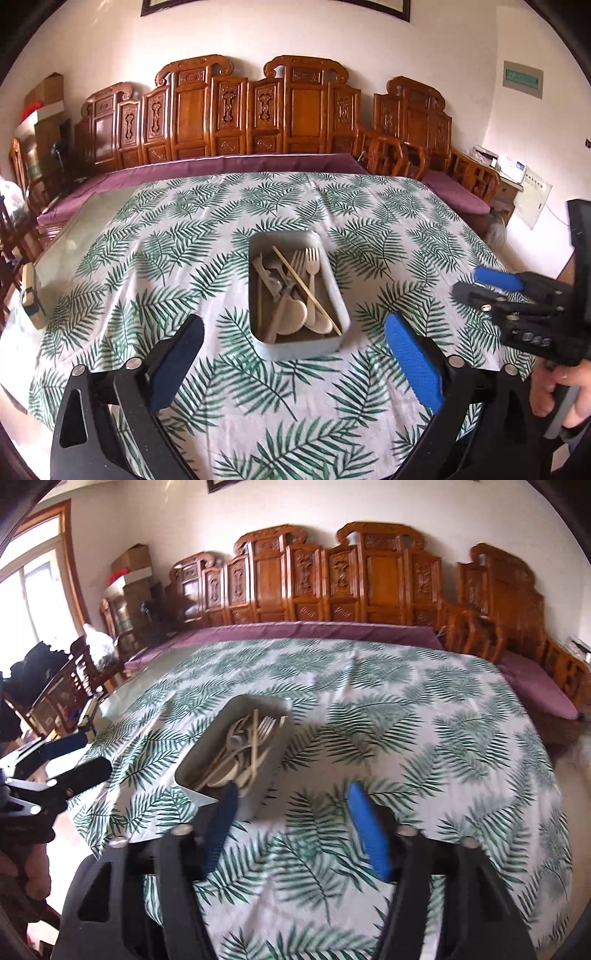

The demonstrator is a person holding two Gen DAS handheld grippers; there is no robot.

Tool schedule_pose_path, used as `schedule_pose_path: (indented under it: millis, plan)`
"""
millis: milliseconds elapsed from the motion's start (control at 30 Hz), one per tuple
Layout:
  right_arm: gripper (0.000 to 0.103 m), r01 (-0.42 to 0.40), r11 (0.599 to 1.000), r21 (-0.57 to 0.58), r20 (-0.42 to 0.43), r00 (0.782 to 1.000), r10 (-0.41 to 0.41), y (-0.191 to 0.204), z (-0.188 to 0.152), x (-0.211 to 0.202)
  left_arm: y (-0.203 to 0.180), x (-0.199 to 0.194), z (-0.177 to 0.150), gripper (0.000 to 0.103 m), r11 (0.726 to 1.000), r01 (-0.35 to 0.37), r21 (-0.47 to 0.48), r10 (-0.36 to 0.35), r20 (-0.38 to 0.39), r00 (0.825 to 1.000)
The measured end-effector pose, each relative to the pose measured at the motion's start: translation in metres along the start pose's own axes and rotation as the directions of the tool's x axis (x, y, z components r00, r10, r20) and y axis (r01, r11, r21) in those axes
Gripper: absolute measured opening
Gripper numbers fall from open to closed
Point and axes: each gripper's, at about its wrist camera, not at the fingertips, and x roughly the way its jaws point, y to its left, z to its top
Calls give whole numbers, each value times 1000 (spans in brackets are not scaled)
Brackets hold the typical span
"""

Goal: Organize utensils

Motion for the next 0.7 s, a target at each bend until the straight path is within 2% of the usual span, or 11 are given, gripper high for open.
schedule_pose_path:
  millis: [133, 333, 533, 700]
  plan:
    - [88, 45, 999, 28, 30, 999, -46, -13, -10, -27, -11, -7, -9, 95, 1000, -19, 5, 19, -8, 1000]
    - [98, 84, 996, 33, 94, 992, -87, -16, -12, -70, -25, -36, -3, 95, 999, -44, 14, 44, 41, 998]
    - [100, 134, 990, 40, 182, 973, -139, -14, -6, -116, -40, -81, 12, 95, 999, -34, 18, 31, 132, 991]
    - [100, 148, 987, 59, 244, 957, -158, -16, -4, -150, -56, -110, 18, 95, 999, -35, 38, 28, 174, 984]
